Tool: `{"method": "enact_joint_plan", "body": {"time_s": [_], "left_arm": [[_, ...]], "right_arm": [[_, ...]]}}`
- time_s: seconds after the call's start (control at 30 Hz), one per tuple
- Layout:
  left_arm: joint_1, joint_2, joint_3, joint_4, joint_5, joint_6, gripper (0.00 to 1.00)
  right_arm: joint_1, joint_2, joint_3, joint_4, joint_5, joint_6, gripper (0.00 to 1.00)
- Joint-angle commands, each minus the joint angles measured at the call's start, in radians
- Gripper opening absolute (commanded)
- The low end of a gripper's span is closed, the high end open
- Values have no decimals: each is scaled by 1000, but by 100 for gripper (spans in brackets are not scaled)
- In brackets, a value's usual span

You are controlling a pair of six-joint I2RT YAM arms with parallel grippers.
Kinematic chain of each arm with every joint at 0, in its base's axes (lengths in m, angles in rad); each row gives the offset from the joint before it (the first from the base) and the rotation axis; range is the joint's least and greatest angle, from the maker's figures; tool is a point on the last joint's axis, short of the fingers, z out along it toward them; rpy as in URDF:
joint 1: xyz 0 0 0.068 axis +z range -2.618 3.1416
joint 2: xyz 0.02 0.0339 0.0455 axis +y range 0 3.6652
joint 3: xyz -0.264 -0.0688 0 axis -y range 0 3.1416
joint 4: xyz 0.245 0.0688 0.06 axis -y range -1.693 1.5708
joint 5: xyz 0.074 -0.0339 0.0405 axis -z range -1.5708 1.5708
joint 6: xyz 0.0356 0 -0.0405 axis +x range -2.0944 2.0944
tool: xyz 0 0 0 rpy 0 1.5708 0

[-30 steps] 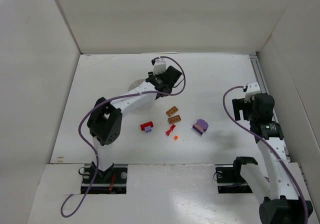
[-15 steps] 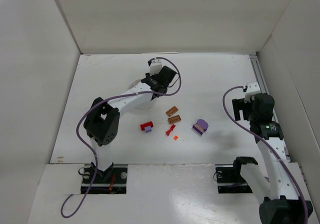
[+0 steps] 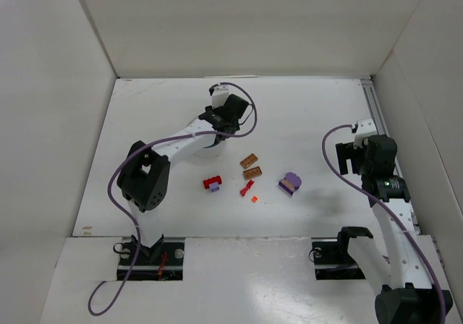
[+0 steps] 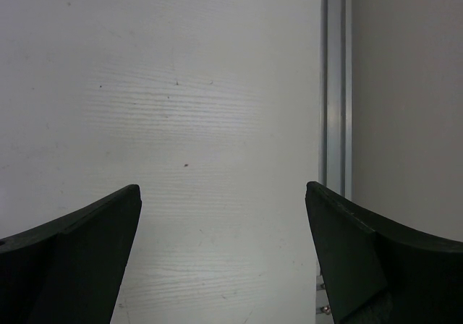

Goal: Sort the legos into containers by color

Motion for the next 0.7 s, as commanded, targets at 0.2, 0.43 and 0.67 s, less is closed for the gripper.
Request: {"method": "enact_joint_plan", "body": {"time_s": [0.2, 0.43, 0.67], "left_arm": [[4, -69, -22, 11, 8, 0, 48], [4, -119, -31, 46, 30, 9, 54], [4, -152, -40, 46, 30, 9, 56]], "right_arm": [[-1, -4, 1, 52, -7, -5, 100], [-1, -13, 1, 63, -16, -15, 100], [-1, -13, -8, 72, -36, -15, 100]]}}
